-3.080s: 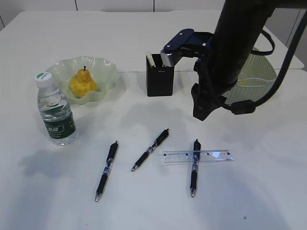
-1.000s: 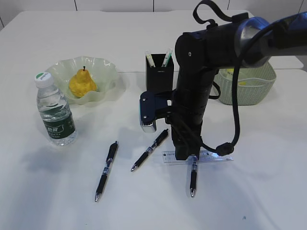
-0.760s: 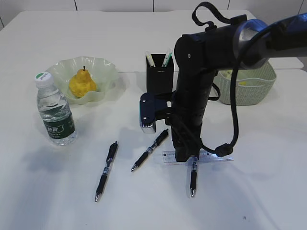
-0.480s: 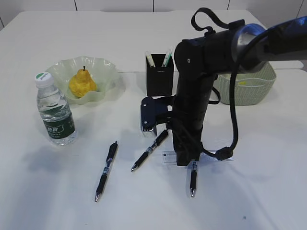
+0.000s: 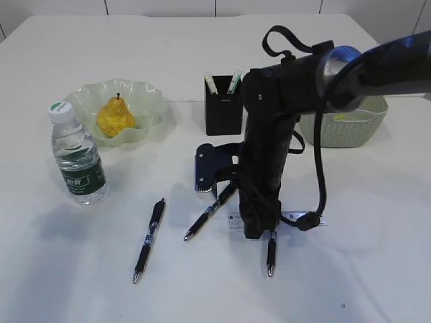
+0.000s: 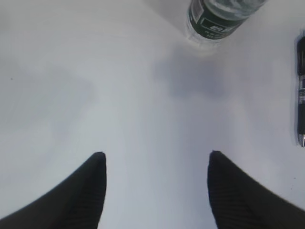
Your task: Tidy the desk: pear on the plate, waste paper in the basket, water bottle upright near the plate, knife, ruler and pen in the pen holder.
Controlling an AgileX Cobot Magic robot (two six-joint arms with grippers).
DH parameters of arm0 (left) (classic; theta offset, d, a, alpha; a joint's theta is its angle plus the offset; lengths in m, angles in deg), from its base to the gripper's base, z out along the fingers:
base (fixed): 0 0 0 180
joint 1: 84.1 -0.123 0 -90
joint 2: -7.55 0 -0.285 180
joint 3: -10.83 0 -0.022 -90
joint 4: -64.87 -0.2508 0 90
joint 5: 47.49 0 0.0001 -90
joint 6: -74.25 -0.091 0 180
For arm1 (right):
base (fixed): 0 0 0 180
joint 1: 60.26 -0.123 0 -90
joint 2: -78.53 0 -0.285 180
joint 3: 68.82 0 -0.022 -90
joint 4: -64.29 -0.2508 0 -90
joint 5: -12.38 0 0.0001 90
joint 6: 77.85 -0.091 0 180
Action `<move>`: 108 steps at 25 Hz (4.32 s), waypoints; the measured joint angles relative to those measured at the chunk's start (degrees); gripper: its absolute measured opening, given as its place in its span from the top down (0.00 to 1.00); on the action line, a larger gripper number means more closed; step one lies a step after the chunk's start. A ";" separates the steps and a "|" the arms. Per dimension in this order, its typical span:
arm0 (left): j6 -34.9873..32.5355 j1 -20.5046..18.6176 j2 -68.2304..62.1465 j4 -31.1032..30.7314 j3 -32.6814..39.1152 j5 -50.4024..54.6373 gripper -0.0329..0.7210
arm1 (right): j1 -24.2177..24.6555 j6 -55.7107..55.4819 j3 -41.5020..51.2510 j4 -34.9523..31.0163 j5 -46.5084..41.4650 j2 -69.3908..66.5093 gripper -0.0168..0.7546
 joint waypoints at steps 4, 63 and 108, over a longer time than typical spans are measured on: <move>0.00 0.00 0.00 0.00 0.00 -0.25 0.34 | -0.21 0.00 0.00 0.00 0.52 -0.61 0.40; 0.00 0.00 0.00 0.08 0.00 0.06 0.34 | 5.01 -0.04 -6.76 -9.71 -2.79 5.09 0.61; 0.00 0.00 0.00 0.21 0.00 0.47 0.34 | 9.04 1.36 -17.15 -53.62 57.29 -0.74 0.61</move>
